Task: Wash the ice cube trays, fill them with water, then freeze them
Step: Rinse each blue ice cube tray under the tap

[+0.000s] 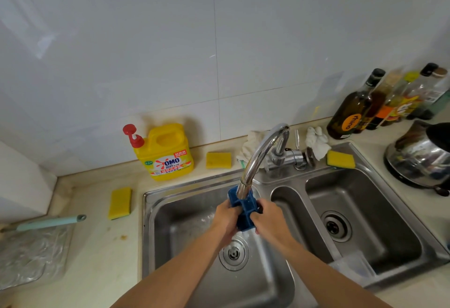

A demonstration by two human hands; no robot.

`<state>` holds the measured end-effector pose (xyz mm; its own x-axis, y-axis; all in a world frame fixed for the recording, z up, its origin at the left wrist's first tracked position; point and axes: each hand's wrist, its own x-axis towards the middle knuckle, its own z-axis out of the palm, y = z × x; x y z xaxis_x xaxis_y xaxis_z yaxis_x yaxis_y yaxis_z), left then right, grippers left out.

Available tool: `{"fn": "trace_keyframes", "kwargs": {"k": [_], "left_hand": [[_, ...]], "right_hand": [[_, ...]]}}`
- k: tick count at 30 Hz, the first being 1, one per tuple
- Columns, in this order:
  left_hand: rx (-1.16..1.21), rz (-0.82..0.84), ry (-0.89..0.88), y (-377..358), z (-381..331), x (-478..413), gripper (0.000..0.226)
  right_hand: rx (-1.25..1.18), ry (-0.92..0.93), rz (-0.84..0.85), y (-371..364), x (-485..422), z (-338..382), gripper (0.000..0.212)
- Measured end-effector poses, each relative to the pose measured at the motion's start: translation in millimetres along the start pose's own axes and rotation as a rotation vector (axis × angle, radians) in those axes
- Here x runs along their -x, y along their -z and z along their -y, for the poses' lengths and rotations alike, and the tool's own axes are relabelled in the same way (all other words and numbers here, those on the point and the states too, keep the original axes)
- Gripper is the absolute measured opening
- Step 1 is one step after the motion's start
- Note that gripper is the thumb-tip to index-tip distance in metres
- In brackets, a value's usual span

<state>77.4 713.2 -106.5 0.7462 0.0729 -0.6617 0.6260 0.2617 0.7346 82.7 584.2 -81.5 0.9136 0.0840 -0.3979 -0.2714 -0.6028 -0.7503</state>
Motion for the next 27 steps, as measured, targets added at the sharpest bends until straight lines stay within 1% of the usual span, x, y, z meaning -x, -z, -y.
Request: {"fn": "trace_keyframes", "kwargs": {"k": [8,12,14,17,20,23,27], "left_hand": [[-0.025,-0.008,-0.001,-0.6,-2.5,-0.6,0.031],[-0.02,-0.014,0.0,0.6,-3.8,0.1,0.032],[-0.101,-0.061,-0.039,1.5,-8.1,0.7,0.028],[-0.251,-0.163,-0.136,6.8,-16.9,0.6,0.014],[-0.355,-0.205,-0.209,18.3,-25.9,1.8,0.028],[-0.372,-0.201,-0.259,30.7,-30.5,3.0,0.028],[-0.364,-0.172,-0.292,38.5,-30.9,3.0,0.03]], "right_hand": [[-0.024,-0.008,0.006,-0.1,-2.3,-2.0,0.014],[-0.071,-0.043,0.011,-0.8,-2.7,-2.7,0.017],[-0.103,-0.063,0.038,-1.4,-4.0,-2.4,0.018],[-0.109,-0.064,0.116,-5.7,-6.5,-0.1,0.021],[-0.158,-0.085,0.164,-12.3,-8.2,4.3,0.025],[-0.254,-0.093,0.204,-16.4,-8.8,7.1,0.026],[-0.288,-0.087,0.218,-21.5,-11.3,9.0,0.026]]}}
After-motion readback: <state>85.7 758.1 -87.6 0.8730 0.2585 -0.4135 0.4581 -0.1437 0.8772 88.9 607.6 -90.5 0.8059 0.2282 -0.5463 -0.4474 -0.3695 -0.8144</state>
